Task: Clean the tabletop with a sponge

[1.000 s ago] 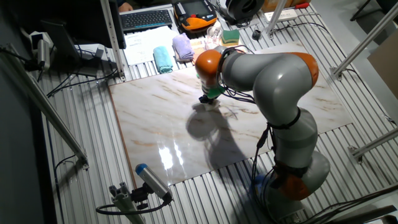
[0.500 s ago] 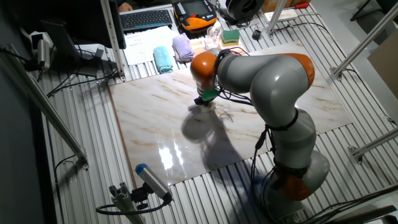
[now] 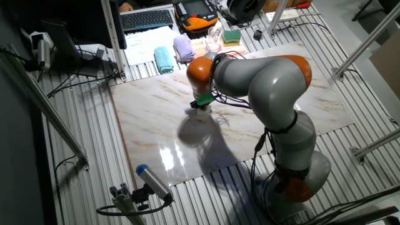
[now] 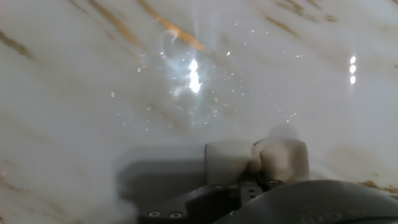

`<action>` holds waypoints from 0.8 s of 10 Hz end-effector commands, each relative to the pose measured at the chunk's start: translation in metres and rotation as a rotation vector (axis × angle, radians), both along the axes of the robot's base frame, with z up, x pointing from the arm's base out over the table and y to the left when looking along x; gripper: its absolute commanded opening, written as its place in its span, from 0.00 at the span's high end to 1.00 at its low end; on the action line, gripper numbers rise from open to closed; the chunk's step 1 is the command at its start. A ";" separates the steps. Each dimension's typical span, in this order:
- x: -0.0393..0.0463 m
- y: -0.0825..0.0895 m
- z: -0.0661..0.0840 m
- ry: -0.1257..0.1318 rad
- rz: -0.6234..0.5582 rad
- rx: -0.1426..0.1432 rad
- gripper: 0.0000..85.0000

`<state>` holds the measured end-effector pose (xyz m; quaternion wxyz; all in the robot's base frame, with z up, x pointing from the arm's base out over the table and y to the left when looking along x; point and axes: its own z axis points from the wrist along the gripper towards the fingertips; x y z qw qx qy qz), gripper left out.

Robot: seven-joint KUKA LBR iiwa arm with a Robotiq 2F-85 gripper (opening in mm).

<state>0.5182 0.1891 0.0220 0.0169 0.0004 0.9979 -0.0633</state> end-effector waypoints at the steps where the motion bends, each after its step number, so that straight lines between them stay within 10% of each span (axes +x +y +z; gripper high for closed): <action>1: -0.0006 0.003 0.001 0.002 -0.007 0.004 1.00; 5: -0.0006 0.003 0.004 -0.003 -0.020 0.030 1.00; 8: 0.0105 -0.036 0.012 0.000 0.034 0.035 1.00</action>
